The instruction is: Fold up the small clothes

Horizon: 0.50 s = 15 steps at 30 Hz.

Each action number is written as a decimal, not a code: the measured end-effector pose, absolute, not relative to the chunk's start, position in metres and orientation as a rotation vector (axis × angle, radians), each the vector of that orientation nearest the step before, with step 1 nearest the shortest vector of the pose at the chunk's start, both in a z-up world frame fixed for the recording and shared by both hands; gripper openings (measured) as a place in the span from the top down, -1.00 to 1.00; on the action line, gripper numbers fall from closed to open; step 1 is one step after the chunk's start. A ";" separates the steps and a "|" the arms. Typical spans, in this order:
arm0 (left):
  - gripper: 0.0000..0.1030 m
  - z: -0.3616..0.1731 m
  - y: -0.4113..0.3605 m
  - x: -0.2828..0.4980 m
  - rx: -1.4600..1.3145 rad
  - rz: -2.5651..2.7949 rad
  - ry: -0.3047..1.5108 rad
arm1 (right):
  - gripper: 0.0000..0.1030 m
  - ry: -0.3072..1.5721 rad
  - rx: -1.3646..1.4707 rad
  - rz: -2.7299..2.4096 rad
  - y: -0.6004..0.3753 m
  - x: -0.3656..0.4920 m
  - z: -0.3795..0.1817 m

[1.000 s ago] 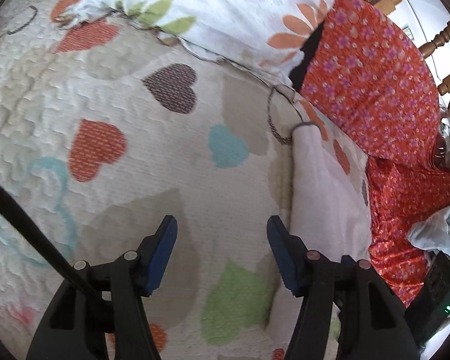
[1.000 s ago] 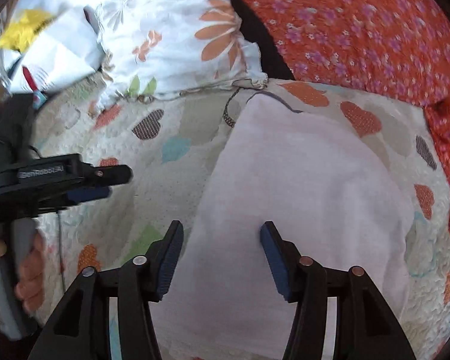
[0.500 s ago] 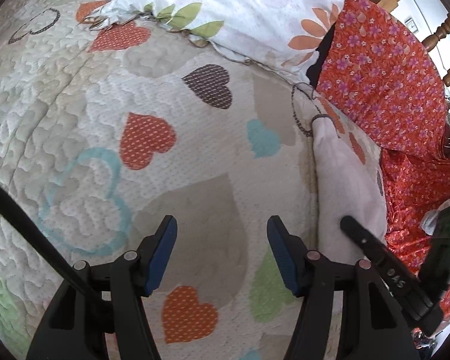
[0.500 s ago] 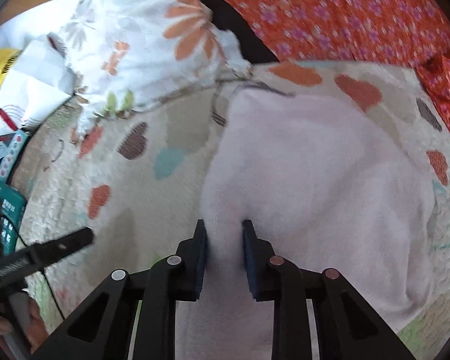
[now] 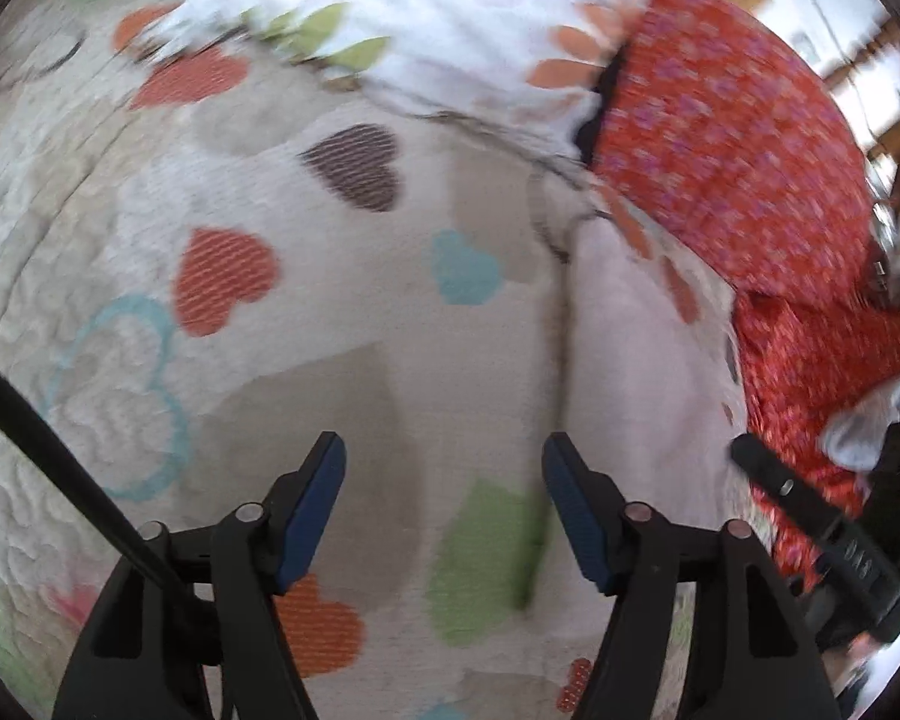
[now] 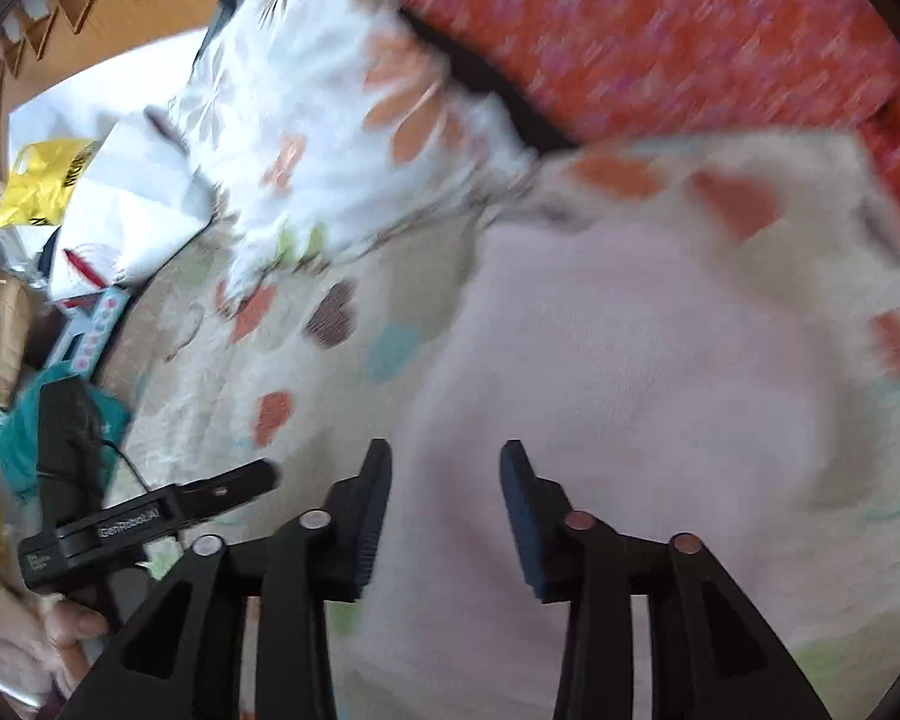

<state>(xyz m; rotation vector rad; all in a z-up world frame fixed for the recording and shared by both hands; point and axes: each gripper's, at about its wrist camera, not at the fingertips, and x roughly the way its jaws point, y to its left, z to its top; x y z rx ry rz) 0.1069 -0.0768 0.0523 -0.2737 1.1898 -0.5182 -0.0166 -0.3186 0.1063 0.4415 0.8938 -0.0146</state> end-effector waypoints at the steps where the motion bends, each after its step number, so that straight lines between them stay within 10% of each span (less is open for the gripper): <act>1: -0.34 0.055 -0.088 0.101 -0.233 -0.541 1.175 | 0.12 0.890 0.405 -0.065 -0.332 -0.025 0.111; 15: -0.34 0.029 -0.168 0.043 0.148 -0.724 1.169 | -0.17 1.046 0.356 -0.062 -0.396 -0.092 0.045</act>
